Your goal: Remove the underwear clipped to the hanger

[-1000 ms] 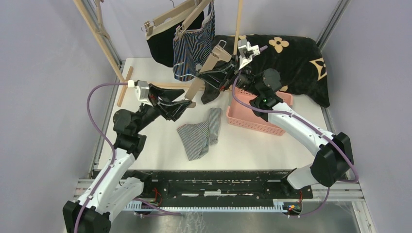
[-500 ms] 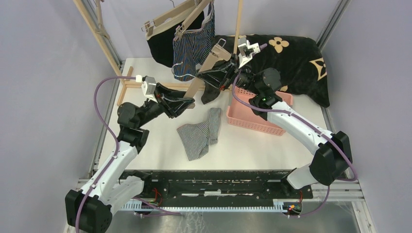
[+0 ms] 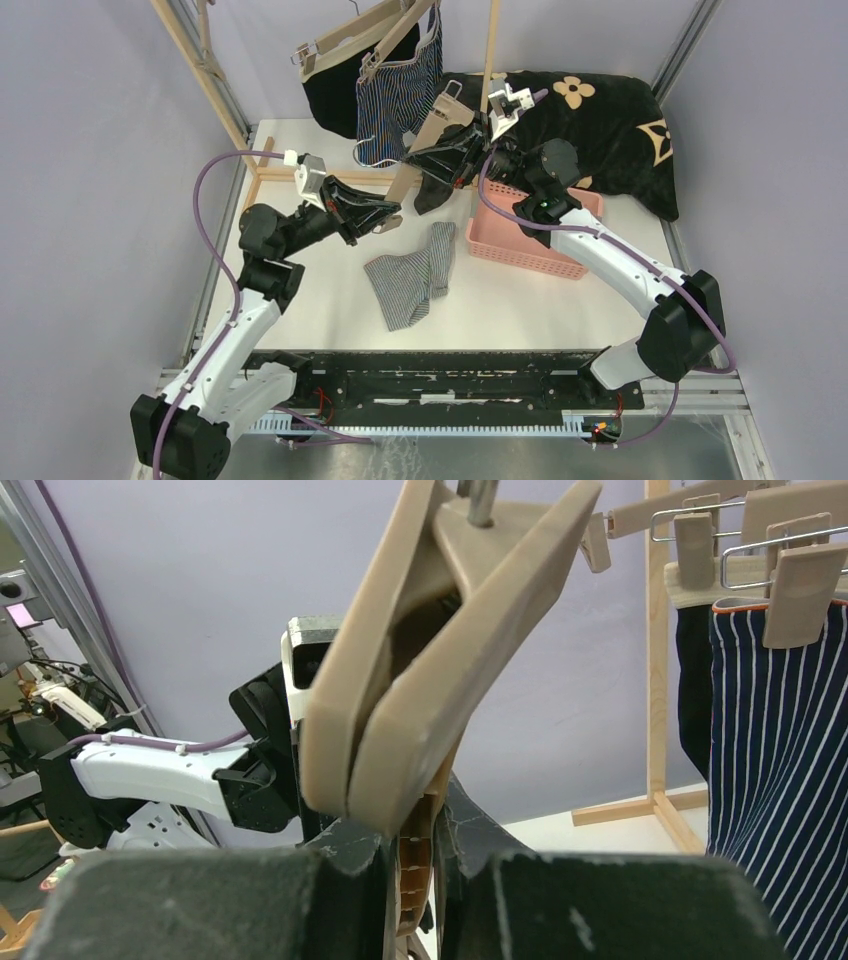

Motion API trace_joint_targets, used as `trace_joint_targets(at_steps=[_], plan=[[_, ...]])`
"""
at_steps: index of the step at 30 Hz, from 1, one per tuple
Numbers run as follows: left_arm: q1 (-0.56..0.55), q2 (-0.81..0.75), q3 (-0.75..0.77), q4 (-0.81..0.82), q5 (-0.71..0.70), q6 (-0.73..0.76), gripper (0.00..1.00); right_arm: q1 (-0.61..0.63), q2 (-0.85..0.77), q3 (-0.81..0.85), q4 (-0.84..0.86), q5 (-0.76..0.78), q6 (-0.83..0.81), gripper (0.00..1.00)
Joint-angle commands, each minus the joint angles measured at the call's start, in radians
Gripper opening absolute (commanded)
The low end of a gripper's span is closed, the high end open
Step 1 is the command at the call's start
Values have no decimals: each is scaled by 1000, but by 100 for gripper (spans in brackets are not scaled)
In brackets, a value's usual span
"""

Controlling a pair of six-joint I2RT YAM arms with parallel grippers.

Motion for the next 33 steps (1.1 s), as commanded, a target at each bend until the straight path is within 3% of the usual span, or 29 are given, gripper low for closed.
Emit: trace_joint_targets(at_steps=[1,6,8,11,19,24,27,33], plan=[[-1,-5,81,-120,-37,60,3,5,-24,44,26,6,-40,1],[-1,-31,102,-166,-34,56,3,5,-38,28,-7,13,-67,2],[-1,-45,111,-169,-42,42,3,4,-39,22,-21,10,-76,17],[-1,-75,137,-227,-83,42,3,6,-42,8,-28,1,-92,52],[-1,-159,270,-599,-357,145,3,6,-90,-66,-171,79,-237,81],[-1,-145,411,-930,-590,205,3,27,-149,-117,-440,233,-425,78],[-1,-131,490,-1117,-725,216,3,95,-188,-178,-584,410,-543,76],[-1,-201,573,-1324,-838,207,3,238,-167,-243,-713,770,-690,73]])
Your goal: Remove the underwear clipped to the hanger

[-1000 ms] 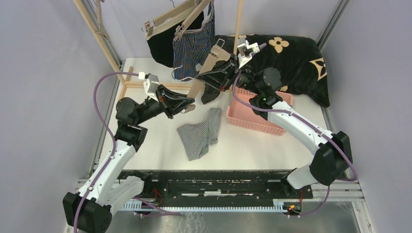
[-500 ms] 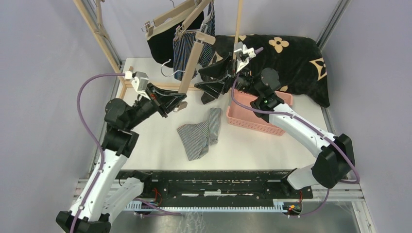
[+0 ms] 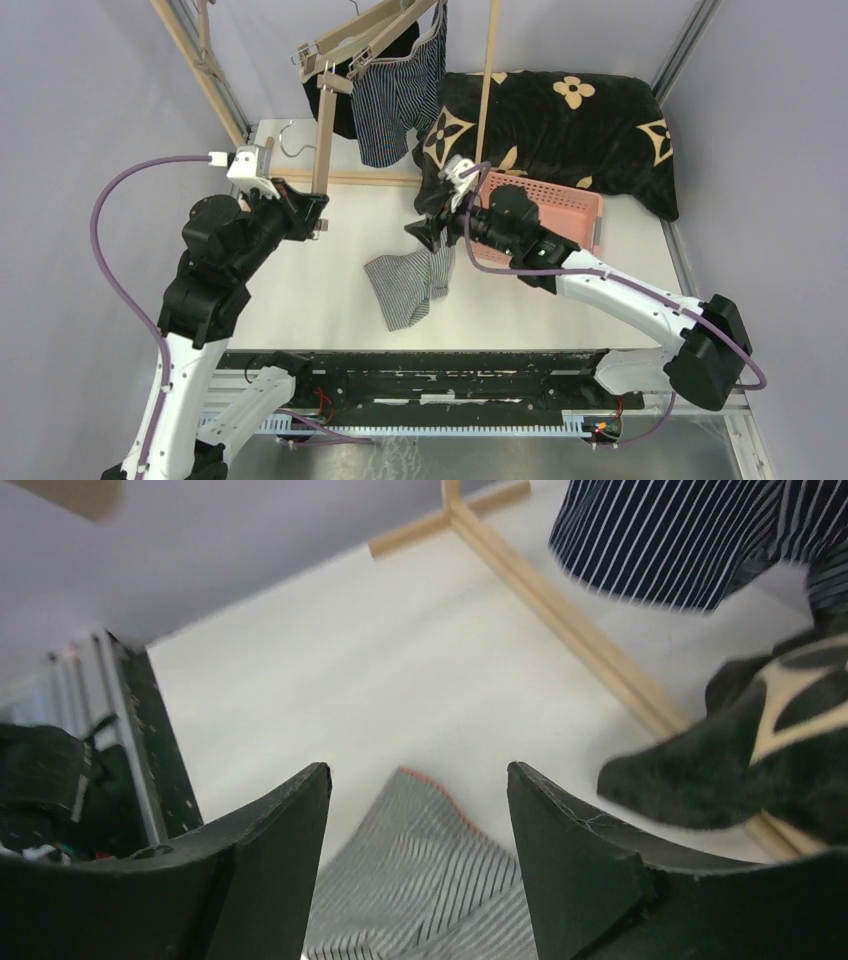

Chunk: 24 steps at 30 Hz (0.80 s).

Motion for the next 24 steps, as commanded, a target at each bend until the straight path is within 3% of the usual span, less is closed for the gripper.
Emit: trace_joint_targets(at_steps=[1,9,14,21,24], plan=[[2,-75,88,-190,-128,46,3,70,31,-16,-131,324,-155,73],[2,-142,151,-273,-214,54,3,77,169,-20,-185,405,-187,75],[2,-133,166,-294,-317,56,3,77,304,79,-315,327,-212,77],[2,42,363,-452,-488,113,3,77,392,89,-311,167,-199,79],[3,125,439,-497,-495,146,3,77,448,134,-367,116,-208,79]])
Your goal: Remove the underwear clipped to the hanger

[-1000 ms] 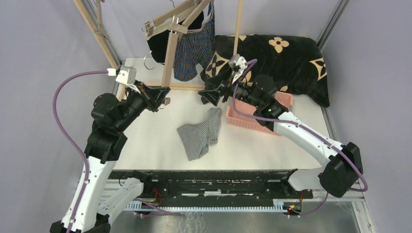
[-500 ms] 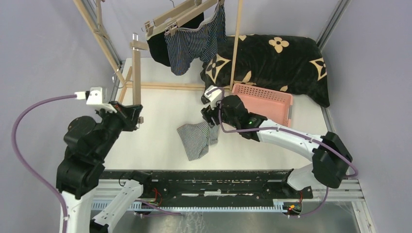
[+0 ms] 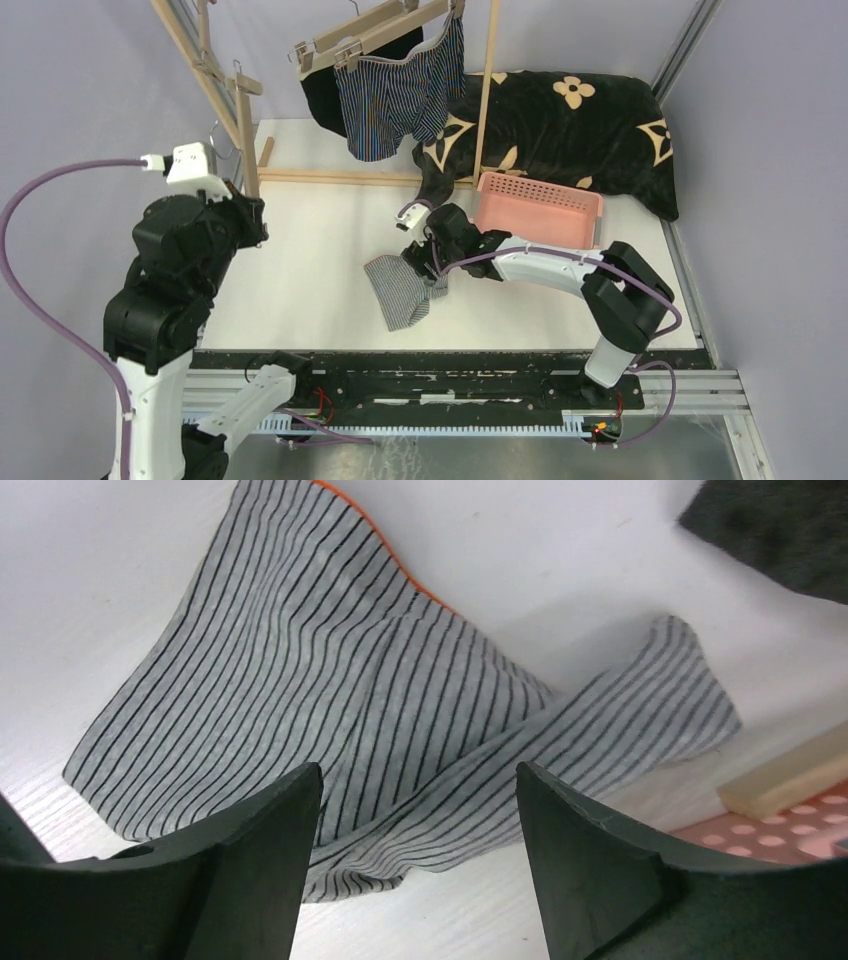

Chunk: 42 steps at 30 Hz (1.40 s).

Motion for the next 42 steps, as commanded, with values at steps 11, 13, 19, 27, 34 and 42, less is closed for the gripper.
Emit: trace_joint_targets(at_steps=[11,13,19,27,34,42], plan=[[3,325,292,-72,-16,174,3,1,230,199,-178,-250,-89,66],[5,379,348,-96,-27,191,3,1,251,219,-210,-253,-102,56],[81,500,476,-127,-15,236,3,0,290,253,-233,-255,-109,2],[267,579,501,-47,183,220,3,0,237,226,-164,-227,-84,0],[302,740,722,-37,336,259,3,-1,101,201,-144,-116,-78,0],[395,852,797,35,560,298,3,-56,-65,194,-107,-25,-52,0]])
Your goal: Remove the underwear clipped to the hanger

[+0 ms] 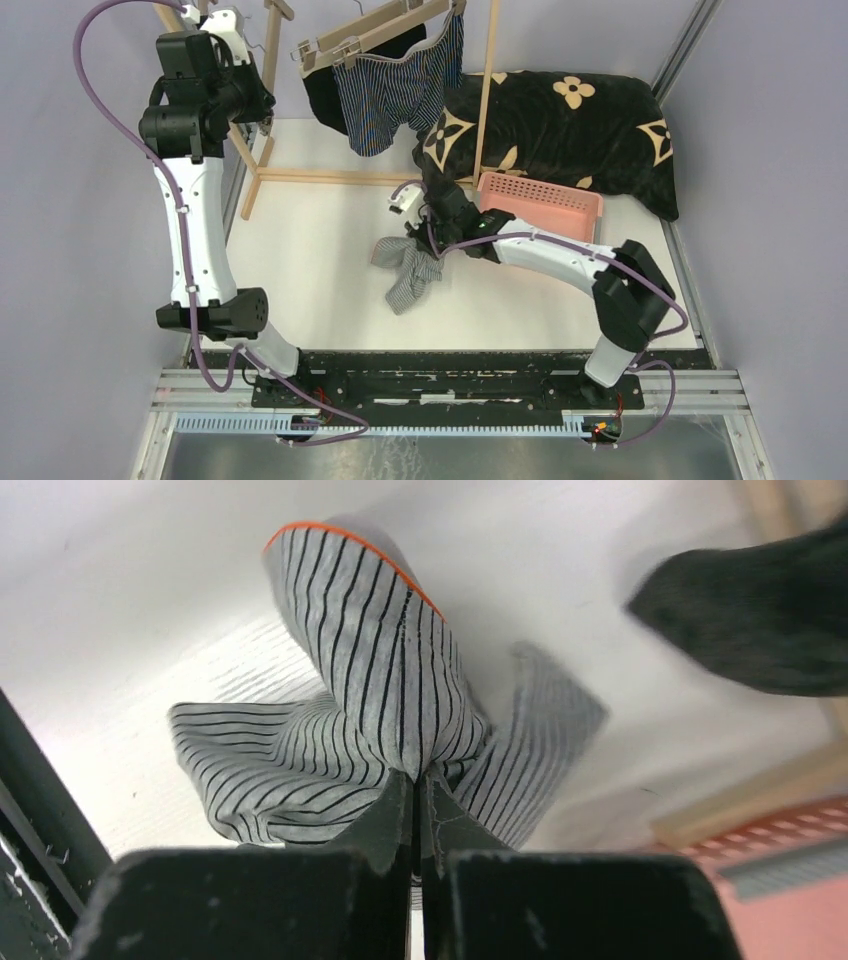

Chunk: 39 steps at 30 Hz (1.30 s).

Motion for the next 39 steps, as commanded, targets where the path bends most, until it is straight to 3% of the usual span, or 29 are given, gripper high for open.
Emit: trace_joint_targets(at_steps=[1,4,10,14,24,30,39], plan=[[76,34,38,115,194,70,3,-40,-128,2,71,89,22,1],[128,59,31,146,302,76,3,-54,-183,-15,82,133,22,1],[159,32,-52,258,358,75,3,-90,-277,-63,121,219,32,1],[159,7,-87,313,335,72,3,-118,-306,-66,132,331,44,1],[162,30,8,390,273,30,3,-176,-516,-131,238,639,21,0],[169,106,83,425,298,-23,3,-268,-566,-169,247,676,23,0],[172,176,95,484,310,-55,3,-331,-520,-223,284,686,42,0]])
